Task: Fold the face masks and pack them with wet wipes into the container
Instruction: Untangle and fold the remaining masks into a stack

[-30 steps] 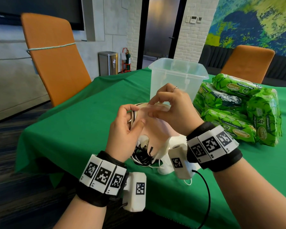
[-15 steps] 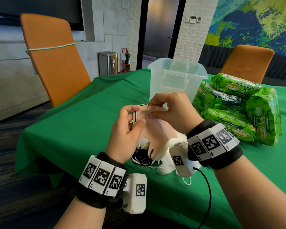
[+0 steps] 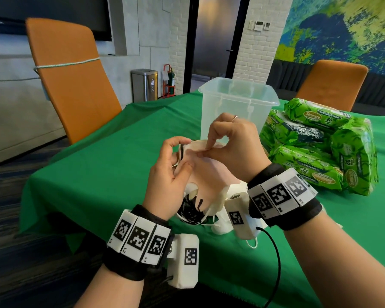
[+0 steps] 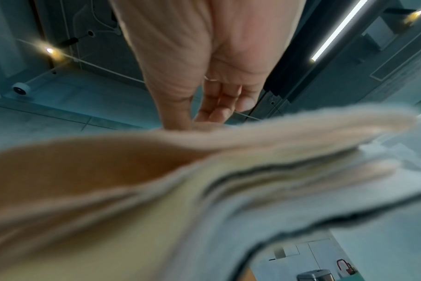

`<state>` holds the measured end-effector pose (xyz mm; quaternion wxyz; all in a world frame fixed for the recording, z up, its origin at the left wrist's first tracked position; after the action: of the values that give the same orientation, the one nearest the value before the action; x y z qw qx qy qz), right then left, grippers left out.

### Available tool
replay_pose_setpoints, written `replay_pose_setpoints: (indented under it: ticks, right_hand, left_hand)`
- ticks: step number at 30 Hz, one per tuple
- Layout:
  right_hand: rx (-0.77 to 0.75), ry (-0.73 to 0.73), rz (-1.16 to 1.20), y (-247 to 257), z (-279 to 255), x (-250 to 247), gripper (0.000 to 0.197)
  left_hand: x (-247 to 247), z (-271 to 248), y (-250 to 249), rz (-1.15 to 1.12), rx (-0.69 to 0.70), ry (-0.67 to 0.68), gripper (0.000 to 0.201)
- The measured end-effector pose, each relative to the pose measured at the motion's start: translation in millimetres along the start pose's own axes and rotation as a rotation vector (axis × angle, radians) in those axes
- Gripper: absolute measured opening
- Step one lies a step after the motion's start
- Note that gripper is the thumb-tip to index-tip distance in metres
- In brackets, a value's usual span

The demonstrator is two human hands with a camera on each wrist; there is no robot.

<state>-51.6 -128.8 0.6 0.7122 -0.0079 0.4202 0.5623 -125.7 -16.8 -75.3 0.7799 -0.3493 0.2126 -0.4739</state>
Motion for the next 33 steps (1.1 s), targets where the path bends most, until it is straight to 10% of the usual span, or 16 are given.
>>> replay_pose_setpoints:
  ticks: [12, 33]
  right_hand:
    - [0.189, 0.265, 0.155, -14, 2, 0, 0.024]
    - [0.175, -0.118, 0.204, -22, 20, -34, 0.031]
  left_hand:
    - [-3, 2, 3, 0.059, -0.029, 0.001, 0.026]
    - [-14, 9, 11, -0.145, -0.126, -0.119, 0.034]
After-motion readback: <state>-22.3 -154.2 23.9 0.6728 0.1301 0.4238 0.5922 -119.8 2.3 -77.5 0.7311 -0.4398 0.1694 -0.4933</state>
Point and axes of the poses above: each hand's wrist, its own z-axis towards the middle knuckle, its own x-axis out of the palm, y = z × x, the point moved 4 cm from there along z, towards the middle knuckle, and after that the axes turned 11 degrees about x, right-handed, at the moved point
